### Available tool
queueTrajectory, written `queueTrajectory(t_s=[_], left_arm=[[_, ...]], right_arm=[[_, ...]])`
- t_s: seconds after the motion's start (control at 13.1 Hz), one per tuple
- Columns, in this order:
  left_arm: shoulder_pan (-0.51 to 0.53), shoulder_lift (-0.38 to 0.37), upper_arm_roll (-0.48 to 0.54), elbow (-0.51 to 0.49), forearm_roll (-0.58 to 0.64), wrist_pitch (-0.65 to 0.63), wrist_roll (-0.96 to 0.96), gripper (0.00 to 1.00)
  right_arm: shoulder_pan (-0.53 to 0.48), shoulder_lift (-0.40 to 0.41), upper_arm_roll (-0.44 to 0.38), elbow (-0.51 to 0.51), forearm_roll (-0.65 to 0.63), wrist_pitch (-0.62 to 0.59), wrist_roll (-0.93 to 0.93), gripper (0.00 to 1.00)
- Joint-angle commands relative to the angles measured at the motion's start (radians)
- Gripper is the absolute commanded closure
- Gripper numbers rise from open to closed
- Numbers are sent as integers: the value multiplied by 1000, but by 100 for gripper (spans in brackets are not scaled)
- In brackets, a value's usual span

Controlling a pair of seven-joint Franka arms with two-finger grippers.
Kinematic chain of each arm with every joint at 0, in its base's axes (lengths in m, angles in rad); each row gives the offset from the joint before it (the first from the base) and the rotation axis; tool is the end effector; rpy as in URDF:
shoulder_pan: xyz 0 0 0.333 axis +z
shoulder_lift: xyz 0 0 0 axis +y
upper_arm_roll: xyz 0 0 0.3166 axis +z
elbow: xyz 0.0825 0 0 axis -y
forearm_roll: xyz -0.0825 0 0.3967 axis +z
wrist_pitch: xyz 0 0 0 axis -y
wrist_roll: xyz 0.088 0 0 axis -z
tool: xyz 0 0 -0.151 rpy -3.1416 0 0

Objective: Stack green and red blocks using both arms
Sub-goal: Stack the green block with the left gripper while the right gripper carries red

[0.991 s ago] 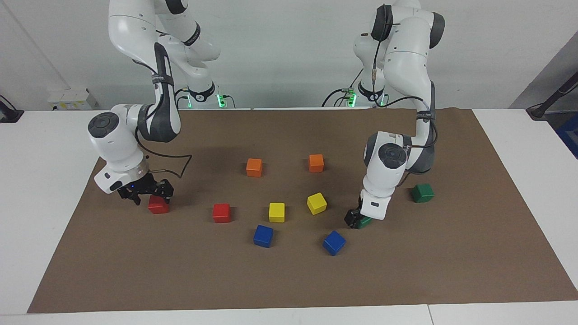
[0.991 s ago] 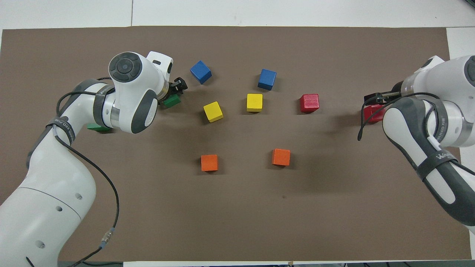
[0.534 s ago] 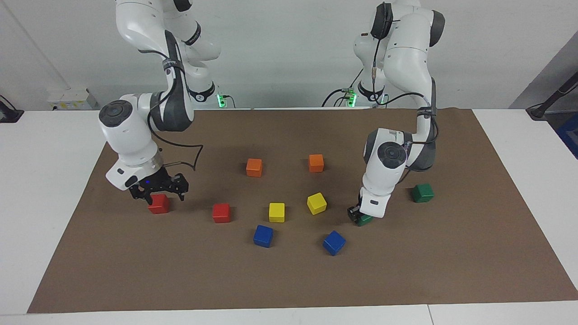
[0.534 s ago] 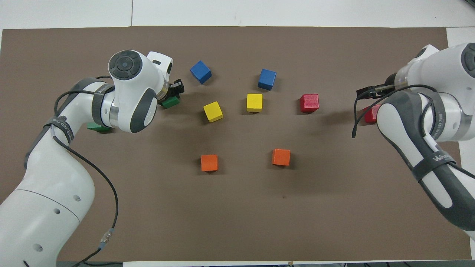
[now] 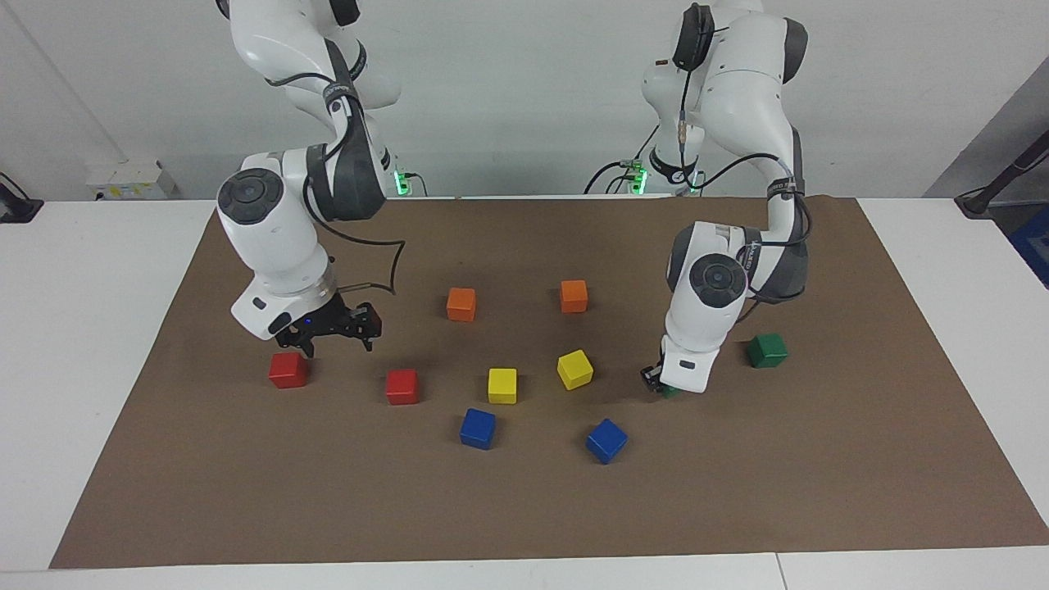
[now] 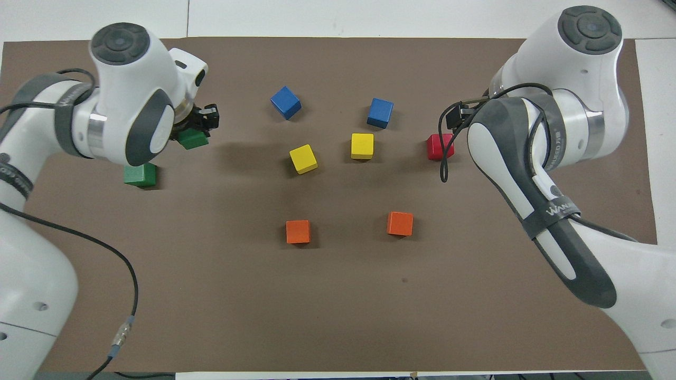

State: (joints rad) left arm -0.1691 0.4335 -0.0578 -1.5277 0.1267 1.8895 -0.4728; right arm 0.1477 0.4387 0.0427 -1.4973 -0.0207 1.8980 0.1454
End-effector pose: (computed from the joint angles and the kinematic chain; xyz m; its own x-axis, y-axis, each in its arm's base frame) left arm 0.6700 -0.1354 0.3550 0.9783 0.2061 -0.0222 0.2023 -0.9725 -0.1155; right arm 0.6799 0.1252 0.3659 0.9982 0.0481 -0.0370 0.0484 -0.9988 0.0066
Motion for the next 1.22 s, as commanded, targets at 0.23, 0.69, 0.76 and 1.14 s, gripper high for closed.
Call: queueTrajectory(t_s=[0.23,0.69,0.76,1.14], left_arm=[[170,-117,-5,-140,-27,5,396,100],[238,-141,-7,-259,-71,112,471,100],[231,-139,-7,-270,-75,121,471,100],[235,-150,-7,-313,-93,143,535,100]], right_arm=[[47,71,2,63,-19,35,83,0],[27,81,3,-17,-15,156,86,0],[27,81,3,-29,-16,168,85,0],[41,78,3,-92,-12,231,92,0]])
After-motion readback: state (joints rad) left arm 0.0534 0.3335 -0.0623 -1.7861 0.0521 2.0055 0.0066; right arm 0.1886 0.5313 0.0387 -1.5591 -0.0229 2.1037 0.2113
